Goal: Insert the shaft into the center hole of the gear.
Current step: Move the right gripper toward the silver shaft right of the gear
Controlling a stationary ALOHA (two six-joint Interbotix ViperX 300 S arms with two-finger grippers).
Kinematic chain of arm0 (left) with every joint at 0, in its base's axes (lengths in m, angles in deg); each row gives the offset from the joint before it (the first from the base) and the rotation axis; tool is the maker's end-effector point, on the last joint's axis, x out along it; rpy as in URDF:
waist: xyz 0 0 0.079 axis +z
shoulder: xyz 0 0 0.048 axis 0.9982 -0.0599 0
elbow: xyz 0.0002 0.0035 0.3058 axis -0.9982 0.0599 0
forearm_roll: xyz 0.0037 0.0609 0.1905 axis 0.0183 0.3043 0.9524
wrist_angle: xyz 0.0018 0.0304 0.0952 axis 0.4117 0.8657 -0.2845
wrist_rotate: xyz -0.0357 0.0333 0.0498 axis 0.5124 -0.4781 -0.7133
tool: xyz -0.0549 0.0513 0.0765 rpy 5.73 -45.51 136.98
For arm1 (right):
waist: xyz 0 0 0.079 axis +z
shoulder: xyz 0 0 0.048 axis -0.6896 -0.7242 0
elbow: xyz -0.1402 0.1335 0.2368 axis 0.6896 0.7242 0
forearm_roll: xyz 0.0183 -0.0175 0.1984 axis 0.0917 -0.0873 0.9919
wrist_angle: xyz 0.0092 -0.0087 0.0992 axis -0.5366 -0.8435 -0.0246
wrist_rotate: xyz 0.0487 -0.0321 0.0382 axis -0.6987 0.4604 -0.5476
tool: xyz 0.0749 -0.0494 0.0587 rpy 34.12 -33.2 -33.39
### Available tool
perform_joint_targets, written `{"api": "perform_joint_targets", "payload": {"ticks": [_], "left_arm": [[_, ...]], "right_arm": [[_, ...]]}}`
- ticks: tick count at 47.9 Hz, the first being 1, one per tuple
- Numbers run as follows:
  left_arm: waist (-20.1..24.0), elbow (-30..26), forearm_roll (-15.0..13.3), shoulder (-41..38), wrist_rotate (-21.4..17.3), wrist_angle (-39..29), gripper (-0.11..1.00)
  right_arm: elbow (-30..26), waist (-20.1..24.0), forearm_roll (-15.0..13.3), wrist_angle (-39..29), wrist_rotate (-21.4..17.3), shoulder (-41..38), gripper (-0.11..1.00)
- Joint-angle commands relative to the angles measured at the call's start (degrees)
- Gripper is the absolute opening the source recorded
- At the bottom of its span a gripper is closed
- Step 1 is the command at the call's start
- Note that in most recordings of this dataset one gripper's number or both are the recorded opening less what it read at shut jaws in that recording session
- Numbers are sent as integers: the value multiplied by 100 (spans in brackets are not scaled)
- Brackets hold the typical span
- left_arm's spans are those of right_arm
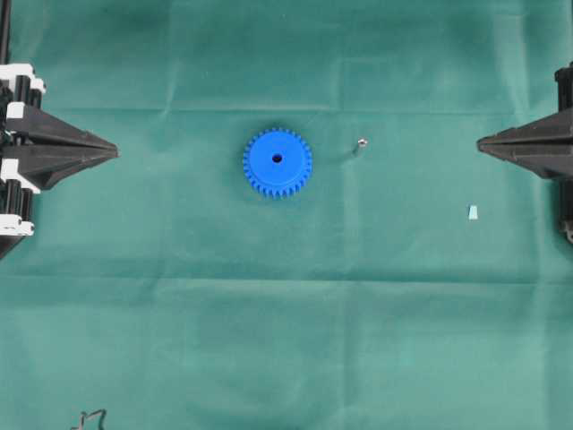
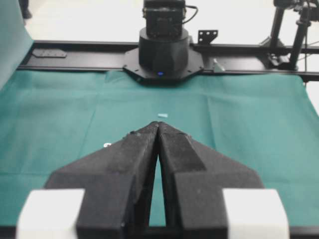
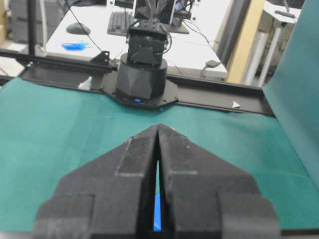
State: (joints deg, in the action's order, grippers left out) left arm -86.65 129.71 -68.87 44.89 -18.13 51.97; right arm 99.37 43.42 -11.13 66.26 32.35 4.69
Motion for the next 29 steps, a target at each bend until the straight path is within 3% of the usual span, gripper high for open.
{"api": "perform_joint_targets", "payload": {"ticks": [1, 21, 29], "left_arm": [[-35, -246, 70, -26, 70, -97, 0], [-35, -272, 79, -18, 70, -167, 0], [-35, -290, 70, -18, 79, -167, 0]], "right_arm": [[-44, 0, 0, 9, 18, -26, 3], [-132, -9, 70, -255, -9, -26, 3], [-229, -202, 158, -299, -9, -272, 3]]}}
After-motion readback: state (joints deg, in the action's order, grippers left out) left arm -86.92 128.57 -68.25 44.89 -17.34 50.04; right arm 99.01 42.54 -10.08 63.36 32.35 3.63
